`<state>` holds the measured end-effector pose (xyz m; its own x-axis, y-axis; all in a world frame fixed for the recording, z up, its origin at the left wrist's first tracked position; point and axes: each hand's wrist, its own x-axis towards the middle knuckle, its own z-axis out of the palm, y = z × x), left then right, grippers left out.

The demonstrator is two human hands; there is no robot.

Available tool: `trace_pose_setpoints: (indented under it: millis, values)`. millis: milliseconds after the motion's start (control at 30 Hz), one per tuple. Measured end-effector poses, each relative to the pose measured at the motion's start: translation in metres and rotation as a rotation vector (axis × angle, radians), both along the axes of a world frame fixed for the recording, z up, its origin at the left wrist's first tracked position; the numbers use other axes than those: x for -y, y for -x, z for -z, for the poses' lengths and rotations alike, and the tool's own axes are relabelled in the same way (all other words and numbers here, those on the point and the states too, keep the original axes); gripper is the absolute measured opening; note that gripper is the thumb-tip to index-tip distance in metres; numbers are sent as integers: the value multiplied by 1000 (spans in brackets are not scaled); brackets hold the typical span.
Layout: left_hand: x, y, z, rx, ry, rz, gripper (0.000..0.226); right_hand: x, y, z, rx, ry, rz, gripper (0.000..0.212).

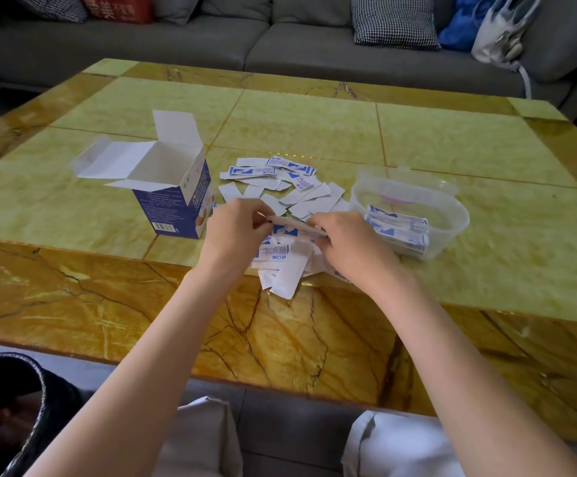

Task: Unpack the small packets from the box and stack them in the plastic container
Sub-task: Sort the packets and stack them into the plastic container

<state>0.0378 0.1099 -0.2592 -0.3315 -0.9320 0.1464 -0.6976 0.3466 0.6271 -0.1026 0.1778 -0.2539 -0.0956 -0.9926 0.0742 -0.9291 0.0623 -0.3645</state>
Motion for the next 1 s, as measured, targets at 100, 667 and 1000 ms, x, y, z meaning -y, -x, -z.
trace_pose_setpoints:
  millis: [100,667,1000]
  values:
    - [3,-2,-13,-190,-51,-46,16,1,4,-13,97,162,19,25]
    - [4,129,-39,147,-33,240,24,-13,110,-25,25,200,504,15]
    - [8,158,-50,671,-73,344,12,-11,112,-23,-52,-76,504,23]
